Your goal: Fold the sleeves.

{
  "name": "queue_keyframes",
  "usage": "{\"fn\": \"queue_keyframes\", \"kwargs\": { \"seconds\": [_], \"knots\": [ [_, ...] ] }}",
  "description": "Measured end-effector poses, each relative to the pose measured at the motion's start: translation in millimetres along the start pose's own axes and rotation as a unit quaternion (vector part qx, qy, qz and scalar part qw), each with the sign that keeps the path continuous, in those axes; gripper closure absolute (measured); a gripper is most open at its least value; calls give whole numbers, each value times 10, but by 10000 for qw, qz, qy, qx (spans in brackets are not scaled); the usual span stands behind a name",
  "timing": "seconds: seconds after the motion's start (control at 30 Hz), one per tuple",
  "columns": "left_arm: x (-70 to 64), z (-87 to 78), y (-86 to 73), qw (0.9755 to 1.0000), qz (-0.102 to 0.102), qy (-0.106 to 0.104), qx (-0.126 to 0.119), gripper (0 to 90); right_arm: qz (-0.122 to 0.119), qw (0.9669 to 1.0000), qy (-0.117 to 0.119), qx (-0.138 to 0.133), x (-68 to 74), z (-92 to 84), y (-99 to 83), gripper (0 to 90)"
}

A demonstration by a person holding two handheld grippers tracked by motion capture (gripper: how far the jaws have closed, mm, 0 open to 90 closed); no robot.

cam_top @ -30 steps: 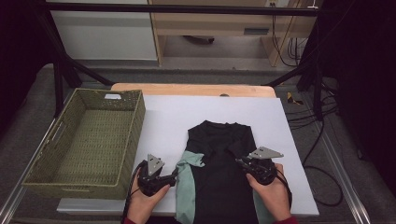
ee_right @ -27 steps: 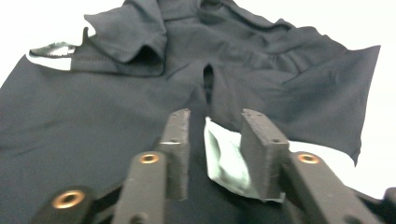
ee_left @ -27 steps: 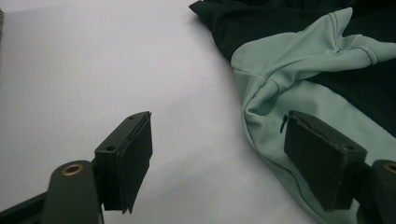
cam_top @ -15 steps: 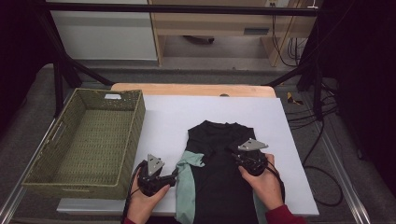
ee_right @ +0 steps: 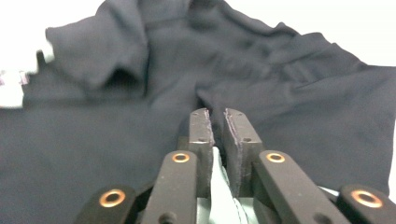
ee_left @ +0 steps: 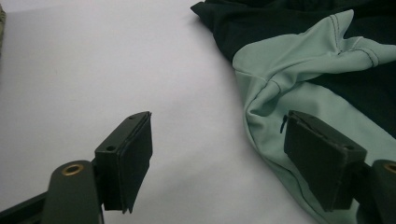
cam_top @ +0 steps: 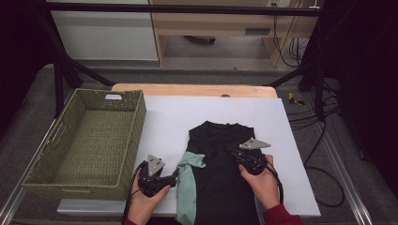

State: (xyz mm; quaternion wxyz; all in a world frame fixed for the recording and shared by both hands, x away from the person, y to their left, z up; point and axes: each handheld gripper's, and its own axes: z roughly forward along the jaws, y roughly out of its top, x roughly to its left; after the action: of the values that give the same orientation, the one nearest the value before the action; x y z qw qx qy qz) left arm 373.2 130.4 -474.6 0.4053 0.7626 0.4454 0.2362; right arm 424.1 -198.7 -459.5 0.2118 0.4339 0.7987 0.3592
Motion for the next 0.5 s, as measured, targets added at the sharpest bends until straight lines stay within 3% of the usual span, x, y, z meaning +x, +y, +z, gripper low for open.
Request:
{"fn": "queue_keyframes", "kwargs": {
  "seconds": [0.13,0.5],
  "knots": [
    [2,4,-2,10000,0,-8,18,237,-96,9998,95,-130,35,-26,-24,642],
    [14,15,5,10000,-30,-68,12,216,184,9975,105,-674,47,-209,-45,319]
  ]
}}
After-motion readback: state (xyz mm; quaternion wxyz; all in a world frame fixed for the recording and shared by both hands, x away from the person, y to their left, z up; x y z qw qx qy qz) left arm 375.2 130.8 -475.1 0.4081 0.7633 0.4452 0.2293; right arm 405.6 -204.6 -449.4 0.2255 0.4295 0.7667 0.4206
